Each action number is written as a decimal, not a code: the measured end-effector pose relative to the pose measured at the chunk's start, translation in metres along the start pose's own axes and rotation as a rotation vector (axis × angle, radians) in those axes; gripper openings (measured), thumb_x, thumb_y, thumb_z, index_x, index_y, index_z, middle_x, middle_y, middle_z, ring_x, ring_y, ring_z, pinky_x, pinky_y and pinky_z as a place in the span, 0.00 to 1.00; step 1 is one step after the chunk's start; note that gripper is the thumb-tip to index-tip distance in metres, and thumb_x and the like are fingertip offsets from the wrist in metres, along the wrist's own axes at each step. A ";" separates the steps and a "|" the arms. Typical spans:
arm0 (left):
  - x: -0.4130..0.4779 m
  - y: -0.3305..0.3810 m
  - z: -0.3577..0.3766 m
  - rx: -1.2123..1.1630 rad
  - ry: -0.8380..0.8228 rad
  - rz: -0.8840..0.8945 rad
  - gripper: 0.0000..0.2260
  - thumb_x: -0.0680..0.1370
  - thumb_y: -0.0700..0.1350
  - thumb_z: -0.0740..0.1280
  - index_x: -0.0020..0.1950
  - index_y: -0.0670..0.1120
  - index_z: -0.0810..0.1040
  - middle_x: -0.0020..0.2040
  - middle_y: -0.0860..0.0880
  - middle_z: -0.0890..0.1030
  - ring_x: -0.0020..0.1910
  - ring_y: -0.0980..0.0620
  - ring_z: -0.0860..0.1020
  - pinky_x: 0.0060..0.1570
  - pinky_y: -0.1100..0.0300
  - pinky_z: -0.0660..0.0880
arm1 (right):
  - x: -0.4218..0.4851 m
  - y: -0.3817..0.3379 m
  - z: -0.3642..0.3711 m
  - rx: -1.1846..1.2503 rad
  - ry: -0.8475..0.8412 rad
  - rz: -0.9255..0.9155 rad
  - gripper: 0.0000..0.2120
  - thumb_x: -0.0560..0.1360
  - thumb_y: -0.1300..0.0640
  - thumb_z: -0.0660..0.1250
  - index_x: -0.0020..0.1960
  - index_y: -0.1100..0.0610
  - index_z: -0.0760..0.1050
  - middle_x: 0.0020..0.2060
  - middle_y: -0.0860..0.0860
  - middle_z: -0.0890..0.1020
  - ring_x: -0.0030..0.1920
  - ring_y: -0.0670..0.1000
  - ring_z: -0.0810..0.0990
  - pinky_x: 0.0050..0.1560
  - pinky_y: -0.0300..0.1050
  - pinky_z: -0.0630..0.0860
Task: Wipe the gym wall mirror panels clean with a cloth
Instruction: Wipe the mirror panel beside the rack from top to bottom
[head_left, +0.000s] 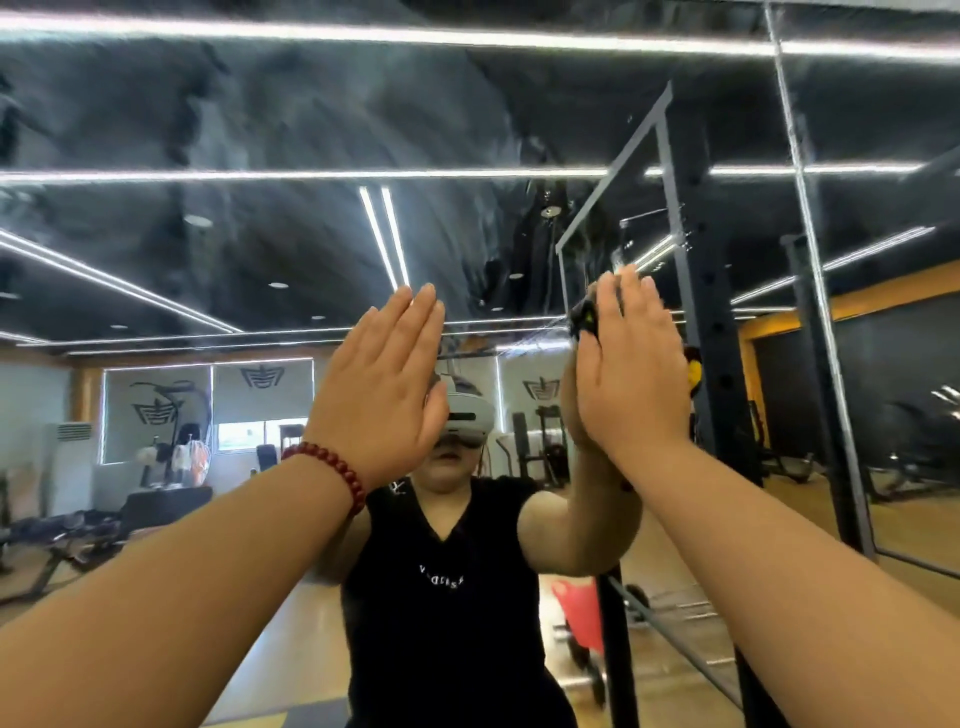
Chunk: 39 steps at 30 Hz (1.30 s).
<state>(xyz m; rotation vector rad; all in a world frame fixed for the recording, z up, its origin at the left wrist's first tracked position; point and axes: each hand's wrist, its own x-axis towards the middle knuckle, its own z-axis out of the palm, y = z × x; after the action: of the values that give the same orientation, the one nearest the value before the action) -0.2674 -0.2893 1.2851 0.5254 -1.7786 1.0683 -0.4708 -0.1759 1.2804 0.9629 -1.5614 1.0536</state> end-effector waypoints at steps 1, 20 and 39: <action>0.000 0.000 0.000 0.000 0.002 0.000 0.29 0.79 0.52 0.52 0.78 0.39 0.61 0.78 0.42 0.61 0.78 0.44 0.58 0.76 0.47 0.53 | 0.000 -0.012 0.001 0.003 0.017 0.064 0.28 0.82 0.49 0.49 0.80 0.56 0.51 0.80 0.55 0.52 0.80 0.54 0.48 0.79 0.51 0.46; 0.015 -0.008 -0.018 -0.052 0.083 0.073 0.25 0.76 0.50 0.57 0.68 0.37 0.75 0.68 0.40 0.76 0.66 0.42 0.72 0.67 0.49 0.63 | 0.038 -0.033 0.003 -0.076 -0.070 -0.629 0.28 0.81 0.45 0.51 0.79 0.52 0.59 0.78 0.52 0.61 0.78 0.54 0.57 0.77 0.51 0.52; 0.093 -0.023 -0.013 0.022 0.003 -0.023 0.32 0.79 0.57 0.45 0.79 0.42 0.57 0.80 0.44 0.57 0.79 0.47 0.54 0.77 0.51 0.47 | 0.137 0.007 -0.019 0.007 0.109 -0.014 0.26 0.83 0.49 0.52 0.79 0.54 0.57 0.79 0.54 0.58 0.79 0.54 0.53 0.77 0.52 0.52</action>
<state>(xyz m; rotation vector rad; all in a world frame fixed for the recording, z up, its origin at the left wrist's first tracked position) -0.2851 -0.2808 1.3793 0.5557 -1.7564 1.0732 -0.5000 -0.1671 1.4159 0.9049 -1.4604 1.0841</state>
